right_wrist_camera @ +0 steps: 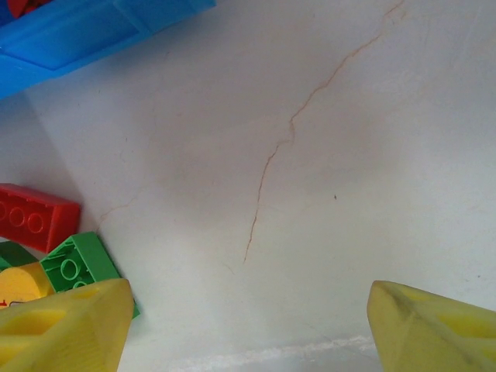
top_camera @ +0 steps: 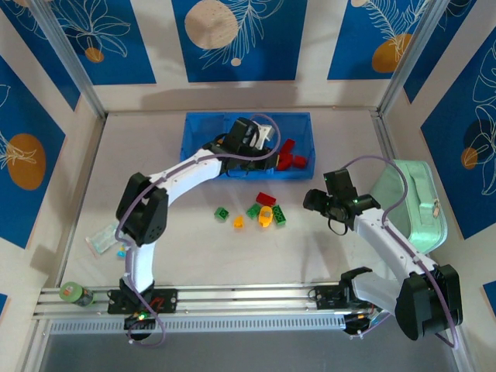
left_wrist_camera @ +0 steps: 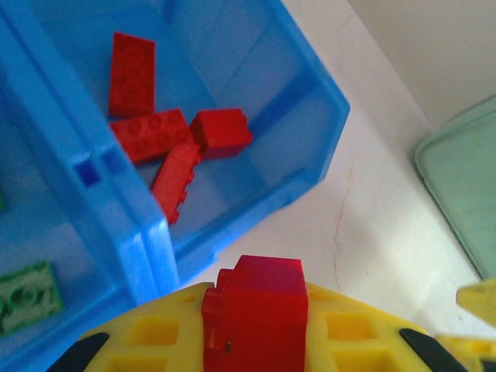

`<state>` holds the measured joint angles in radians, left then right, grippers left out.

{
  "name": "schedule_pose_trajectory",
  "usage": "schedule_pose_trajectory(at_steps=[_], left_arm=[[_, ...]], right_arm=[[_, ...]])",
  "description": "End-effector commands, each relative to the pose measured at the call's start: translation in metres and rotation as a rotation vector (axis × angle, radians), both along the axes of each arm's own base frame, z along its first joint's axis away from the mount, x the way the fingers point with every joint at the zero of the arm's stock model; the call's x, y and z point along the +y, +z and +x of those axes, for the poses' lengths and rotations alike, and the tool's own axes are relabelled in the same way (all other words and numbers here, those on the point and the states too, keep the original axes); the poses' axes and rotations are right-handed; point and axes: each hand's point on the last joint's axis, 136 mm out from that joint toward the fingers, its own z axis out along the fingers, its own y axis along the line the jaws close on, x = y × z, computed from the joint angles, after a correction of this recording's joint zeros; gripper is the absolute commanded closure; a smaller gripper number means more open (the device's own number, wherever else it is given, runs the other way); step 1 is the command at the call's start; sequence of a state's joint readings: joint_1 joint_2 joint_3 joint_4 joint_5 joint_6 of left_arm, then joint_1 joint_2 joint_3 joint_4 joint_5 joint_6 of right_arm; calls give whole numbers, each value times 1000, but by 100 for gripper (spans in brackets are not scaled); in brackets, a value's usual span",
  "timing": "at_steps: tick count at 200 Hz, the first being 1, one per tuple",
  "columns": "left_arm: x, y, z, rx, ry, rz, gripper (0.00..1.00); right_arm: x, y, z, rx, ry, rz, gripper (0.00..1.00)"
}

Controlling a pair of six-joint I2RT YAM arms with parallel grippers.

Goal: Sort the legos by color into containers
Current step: Place the lego in the container, then pick up the lego from the center of the table.

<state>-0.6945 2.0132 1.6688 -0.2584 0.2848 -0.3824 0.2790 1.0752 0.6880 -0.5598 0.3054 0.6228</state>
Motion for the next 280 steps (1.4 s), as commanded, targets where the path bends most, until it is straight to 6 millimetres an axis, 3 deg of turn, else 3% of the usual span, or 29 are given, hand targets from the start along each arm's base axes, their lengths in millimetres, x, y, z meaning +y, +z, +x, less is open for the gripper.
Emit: schedule_pose_trajectory(at_steps=[1, 70, 77, 96, 106, 137, 190, 232, 280], left_arm=[[-16, -5, 3, 13, -48, 17, 77], [-45, -3, 41, -5, -37, 40, 74], [-45, -5, 45, -6, -30, 57, 67], [-45, 7, 48, -24, -31, 65, 30], [-44, 16, 46, -42, -31, 61, 24], [-35, 44, 25, -107, -51, 41, 22], [7, 51, -22, -158, -46, 29, 22], [53, 27, -56, -150, 11, 75, 23], [101, -9, -91, -100, 88, 103, 24]], right_arm=[[5, -1, -3, -2, 3, 45, 20], [10, 1, -5, -14, 16, 76, 21], [10, 2, -5, -15, 17, 75, 21], [11, 5, -6, -19, 33, 68, 20], [12, 6, -6, -21, 46, 65, 19], [25, 3, -9, -11, 113, 70, 19], [72, -12, -16, 43, 330, 41, 20], [105, -28, -23, 119, 463, -12, 20], [114, -44, -15, 186, 480, -94, 22]])
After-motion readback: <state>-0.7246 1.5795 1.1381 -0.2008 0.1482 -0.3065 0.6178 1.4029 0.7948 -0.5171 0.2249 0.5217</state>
